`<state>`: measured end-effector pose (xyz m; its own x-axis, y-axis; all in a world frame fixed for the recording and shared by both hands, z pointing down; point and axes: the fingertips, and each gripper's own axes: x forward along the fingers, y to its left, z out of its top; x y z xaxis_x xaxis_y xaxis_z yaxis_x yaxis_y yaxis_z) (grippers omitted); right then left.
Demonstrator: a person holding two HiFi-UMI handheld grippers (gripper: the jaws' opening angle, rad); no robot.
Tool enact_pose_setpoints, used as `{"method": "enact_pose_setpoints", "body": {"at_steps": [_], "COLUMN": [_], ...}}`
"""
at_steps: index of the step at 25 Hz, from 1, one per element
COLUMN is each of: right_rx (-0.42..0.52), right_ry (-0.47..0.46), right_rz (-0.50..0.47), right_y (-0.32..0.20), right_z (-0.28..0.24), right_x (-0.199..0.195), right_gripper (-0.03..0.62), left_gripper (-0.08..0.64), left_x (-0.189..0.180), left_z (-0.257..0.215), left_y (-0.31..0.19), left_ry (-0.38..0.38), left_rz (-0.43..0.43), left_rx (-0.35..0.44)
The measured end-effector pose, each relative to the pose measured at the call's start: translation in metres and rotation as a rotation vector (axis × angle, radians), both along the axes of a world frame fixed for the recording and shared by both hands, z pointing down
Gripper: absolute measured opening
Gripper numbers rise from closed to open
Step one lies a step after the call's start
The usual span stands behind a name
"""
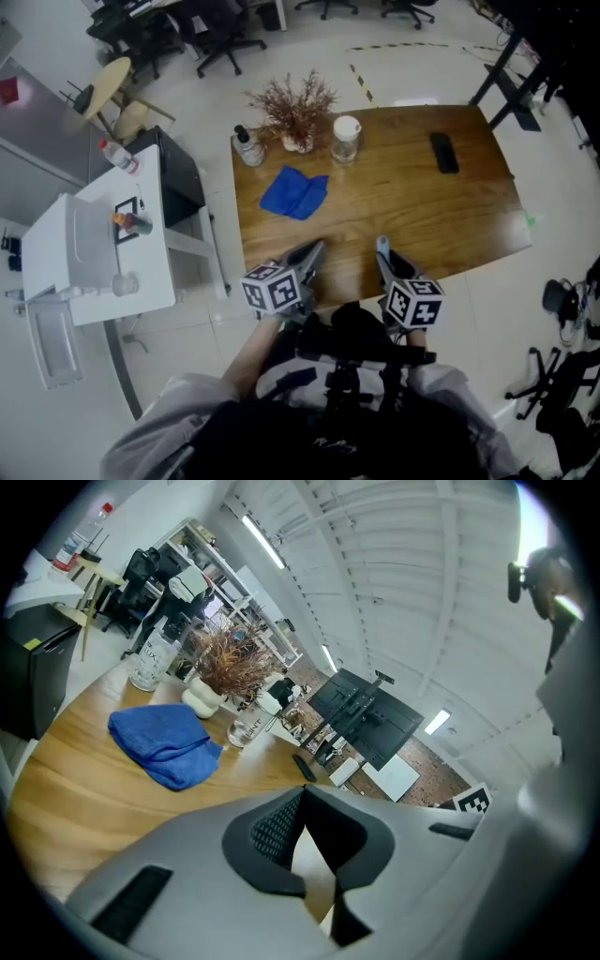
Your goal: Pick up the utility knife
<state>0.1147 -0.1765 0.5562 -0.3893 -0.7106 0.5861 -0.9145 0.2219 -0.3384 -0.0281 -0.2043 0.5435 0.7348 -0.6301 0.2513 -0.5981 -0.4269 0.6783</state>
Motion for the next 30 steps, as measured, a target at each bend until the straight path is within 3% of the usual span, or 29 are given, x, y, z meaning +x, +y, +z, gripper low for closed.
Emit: {"method": "enact_pose_setpoints", "body": {"at_steps": [8, 13, 30], "right_rx": [0.019, 0.017, -0.039], "right_ry": [-0.022, -0.02, 0.018], "right_rz": [-0.005, -0.017, -0.055], "right_y": [-0.007, -0.012, -0.02], "right_z": [-0.009, -0.007, 0.021], "right_x": [-0.007, -0.01, -0.008], "right_gripper": [0.14, 0.14, 0.14], "left_gripper": [0.006, 0.008, 0.008], "left_x": [-0.005, -0.011, -0.011], "left_z": [-0.003, -0.005, 0.003], "left_y": [-0.001, -0.007, -0.008], "left_ry": [-0.139, -0.112, -0.112], "left_rz": [0.033, -0.008, -0.017], "left_rx": [0.068, 0.072, 0.025]}}
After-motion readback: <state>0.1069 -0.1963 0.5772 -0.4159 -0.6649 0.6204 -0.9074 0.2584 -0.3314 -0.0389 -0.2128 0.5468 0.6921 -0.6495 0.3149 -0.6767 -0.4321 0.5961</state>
